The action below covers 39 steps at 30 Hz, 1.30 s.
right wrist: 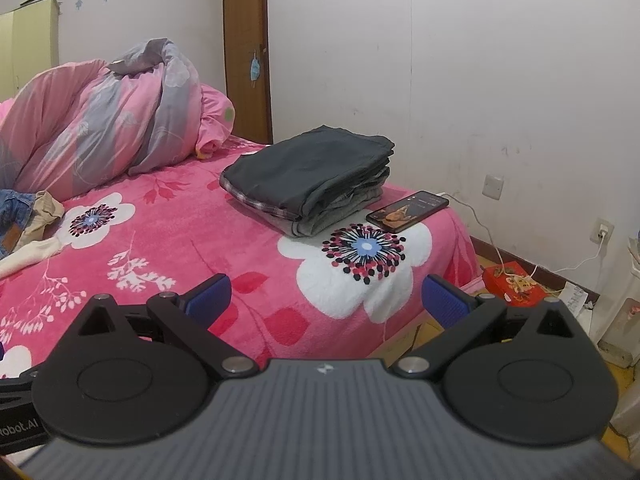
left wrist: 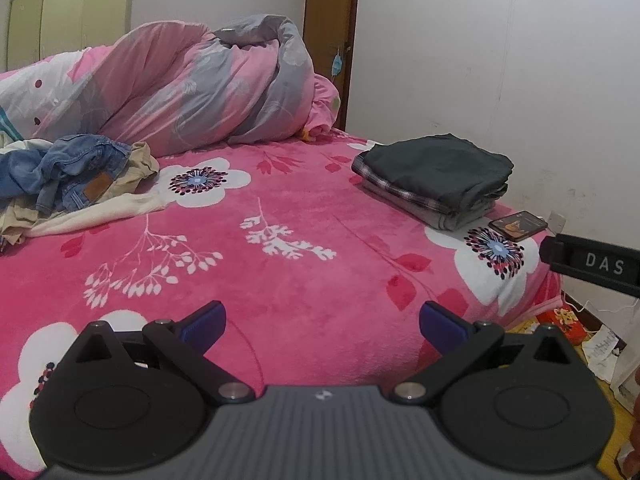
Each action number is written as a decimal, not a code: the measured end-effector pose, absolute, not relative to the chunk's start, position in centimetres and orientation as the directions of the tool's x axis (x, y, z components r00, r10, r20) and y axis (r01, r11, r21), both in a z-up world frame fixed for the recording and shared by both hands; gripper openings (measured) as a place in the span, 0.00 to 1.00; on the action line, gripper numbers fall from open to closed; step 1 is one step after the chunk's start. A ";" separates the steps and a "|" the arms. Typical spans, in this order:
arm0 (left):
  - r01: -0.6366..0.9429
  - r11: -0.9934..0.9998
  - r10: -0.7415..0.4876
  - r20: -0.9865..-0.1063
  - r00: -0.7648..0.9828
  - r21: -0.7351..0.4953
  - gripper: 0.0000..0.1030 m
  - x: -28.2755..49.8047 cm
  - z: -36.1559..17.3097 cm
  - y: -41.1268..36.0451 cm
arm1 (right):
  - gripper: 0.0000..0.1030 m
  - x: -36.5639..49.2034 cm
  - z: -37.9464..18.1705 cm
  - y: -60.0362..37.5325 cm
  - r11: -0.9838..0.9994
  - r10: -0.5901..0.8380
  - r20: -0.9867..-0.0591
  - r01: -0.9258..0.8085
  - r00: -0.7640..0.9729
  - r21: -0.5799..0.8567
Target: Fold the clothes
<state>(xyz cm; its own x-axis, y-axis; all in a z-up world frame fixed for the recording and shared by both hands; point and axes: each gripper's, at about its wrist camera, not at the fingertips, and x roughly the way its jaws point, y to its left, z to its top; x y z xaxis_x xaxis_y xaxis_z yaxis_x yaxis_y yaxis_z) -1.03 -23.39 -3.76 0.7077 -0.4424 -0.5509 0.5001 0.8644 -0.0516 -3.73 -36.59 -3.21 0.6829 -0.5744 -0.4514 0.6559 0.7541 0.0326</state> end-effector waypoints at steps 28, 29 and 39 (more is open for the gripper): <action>0.495 0.865 -0.446 -0.568 0.691 -0.077 1.00 -0.8 -4.2 -22.9 | 0.99 -3.6 -3.3 -36.1 0.758 -0.577 -0.453 0.652 0.680 0.011; 0.495 0.865 -0.447 -0.569 0.691 -0.078 1.00 -0.8 -4.3 -22.9 | 0.99 -3.6 -3.3 -36.1 0.759 -0.577 -0.453 0.652 0.680 0.011; 0.494 0.865 -0.449 -0.572 0.686 -0.086 1.00 -0.6 -4.3 -22.8 | 0.99 -3.6 -3.3 -36.0 0.760 -0.577 -0.453 0.650 0.680 0.008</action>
<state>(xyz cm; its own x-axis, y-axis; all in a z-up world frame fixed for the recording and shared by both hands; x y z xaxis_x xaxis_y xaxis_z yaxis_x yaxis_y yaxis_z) -0.58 -22.76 -4.33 0.6862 -0.4488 -0.5725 0.4938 0.8653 -0.0864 -3.57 -35.99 -3.32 0.6798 -0.5766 -0.4532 0.6501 0.7598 0.0083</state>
